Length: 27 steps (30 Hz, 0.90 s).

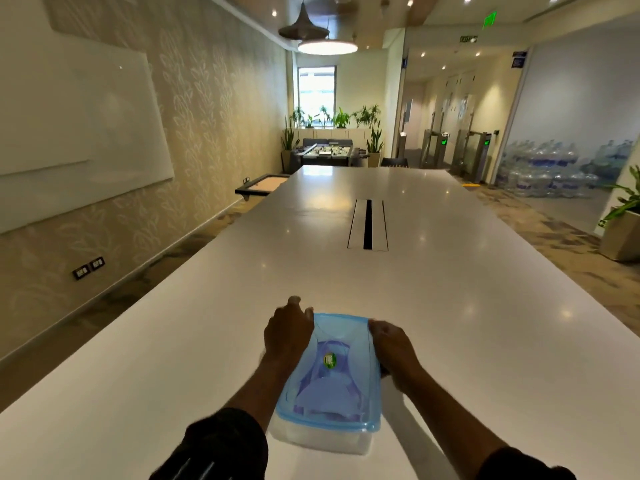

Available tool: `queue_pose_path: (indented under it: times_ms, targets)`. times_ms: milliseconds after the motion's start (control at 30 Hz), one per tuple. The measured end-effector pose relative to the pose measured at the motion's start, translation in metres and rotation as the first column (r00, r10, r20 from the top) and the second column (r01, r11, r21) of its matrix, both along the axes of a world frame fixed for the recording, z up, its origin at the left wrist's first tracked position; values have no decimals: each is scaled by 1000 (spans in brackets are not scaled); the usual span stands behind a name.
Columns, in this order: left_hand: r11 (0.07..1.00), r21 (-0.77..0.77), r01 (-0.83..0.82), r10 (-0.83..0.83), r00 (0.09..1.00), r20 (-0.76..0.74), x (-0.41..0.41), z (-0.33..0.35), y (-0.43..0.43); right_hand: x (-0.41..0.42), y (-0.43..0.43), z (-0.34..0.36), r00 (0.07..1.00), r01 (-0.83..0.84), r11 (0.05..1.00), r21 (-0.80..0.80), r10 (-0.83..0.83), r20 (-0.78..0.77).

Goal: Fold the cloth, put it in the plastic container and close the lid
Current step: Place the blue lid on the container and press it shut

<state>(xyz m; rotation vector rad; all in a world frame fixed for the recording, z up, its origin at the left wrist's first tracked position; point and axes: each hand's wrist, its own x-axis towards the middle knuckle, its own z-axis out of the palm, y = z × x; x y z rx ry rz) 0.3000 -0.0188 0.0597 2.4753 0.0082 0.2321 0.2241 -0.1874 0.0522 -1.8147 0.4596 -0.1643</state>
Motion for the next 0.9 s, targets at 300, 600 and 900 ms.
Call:
queue_pose_path:
  times_ms: [300, 600, 900]
  targets:
    - [1000, 1, -19, 19, 996, 86, 3, -7, 2, 7, -1, -6, 999, 43, 994, 97, -44, 15]
    - [994, 10, 109, -109, 993, 52, -3, 4, 4, 3, 3, -3, 996, 85, 992, -91, -86, 3]
    - [958, -80, 274, -279, 959, -51, -48, -1, 34, -34, 3, -7, 1000, -24, 943, -333, 21, -15]
